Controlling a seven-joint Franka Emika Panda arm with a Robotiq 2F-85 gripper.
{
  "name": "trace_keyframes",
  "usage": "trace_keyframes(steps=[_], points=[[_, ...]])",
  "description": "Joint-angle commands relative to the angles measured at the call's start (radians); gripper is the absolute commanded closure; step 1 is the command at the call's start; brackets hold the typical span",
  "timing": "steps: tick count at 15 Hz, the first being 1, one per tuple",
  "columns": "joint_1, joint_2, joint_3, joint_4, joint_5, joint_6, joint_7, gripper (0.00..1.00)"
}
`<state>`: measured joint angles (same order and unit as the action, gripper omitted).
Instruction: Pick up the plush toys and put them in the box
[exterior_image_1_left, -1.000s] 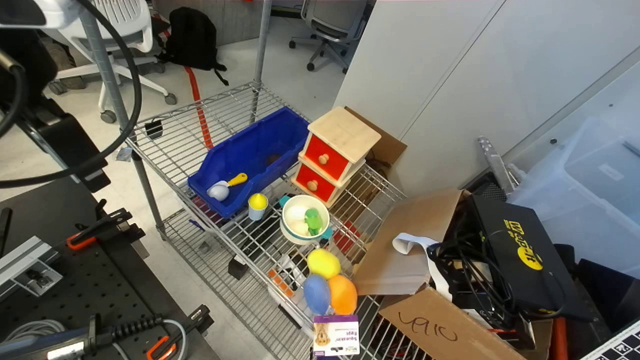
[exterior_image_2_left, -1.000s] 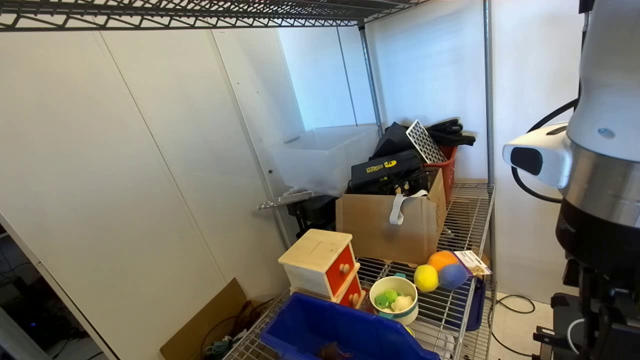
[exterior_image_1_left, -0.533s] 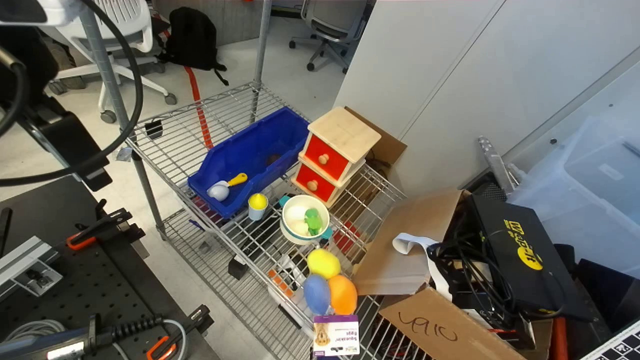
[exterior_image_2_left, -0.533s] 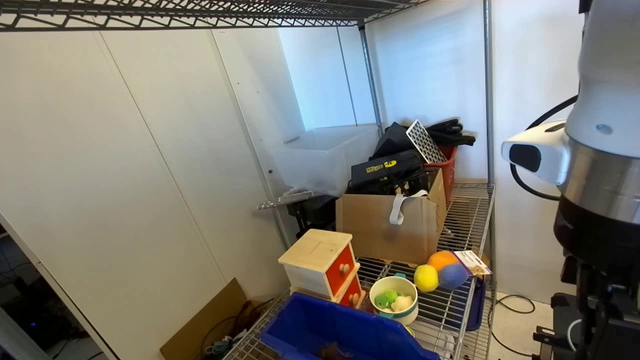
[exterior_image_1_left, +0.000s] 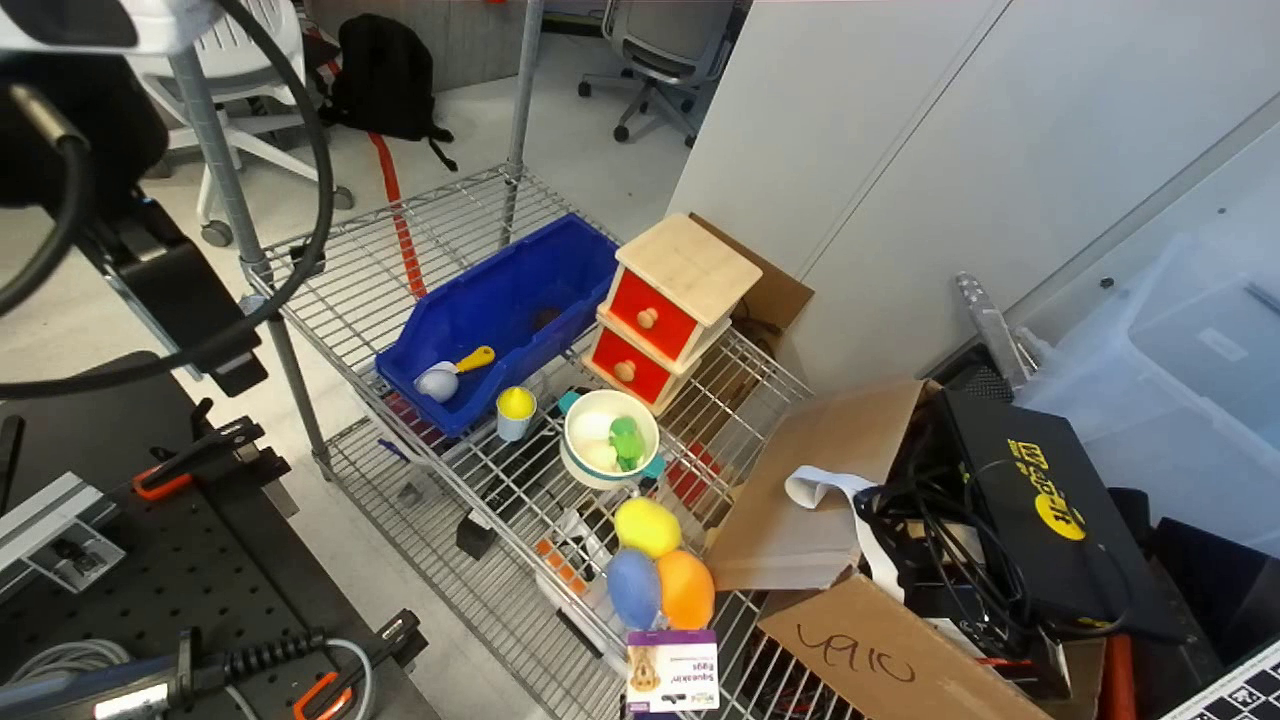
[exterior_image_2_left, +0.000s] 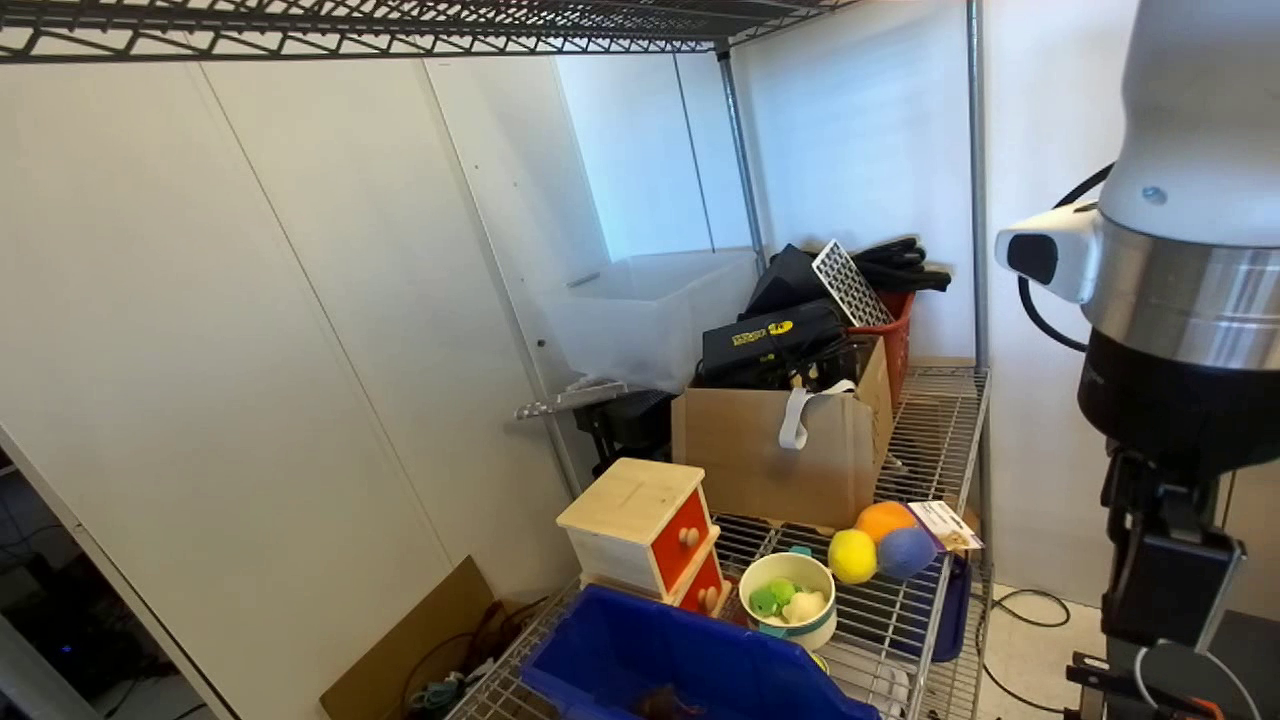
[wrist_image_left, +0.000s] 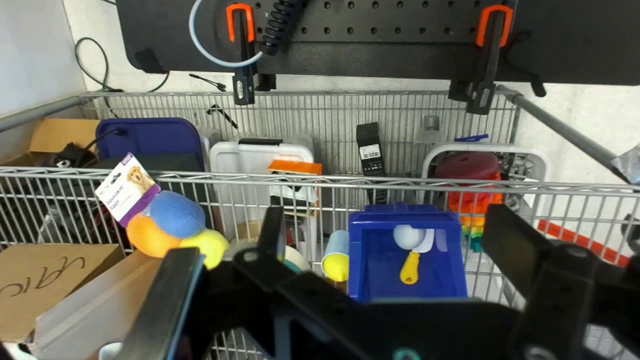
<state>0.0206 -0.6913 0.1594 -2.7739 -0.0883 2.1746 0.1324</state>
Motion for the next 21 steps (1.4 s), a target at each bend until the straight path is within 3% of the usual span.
trace_keyframes(steps=[1,8,21], points=[[-0.059,0.03,-0.022,0.018,-0.05,0.055,0.045,0.0],[-0.123,0.102,-0.035,0.013,-0.065,0.235,0.095,0.0],[-0.253,0.196,-0.097,0.054,-0.113,0.251,0.133,0.0]])
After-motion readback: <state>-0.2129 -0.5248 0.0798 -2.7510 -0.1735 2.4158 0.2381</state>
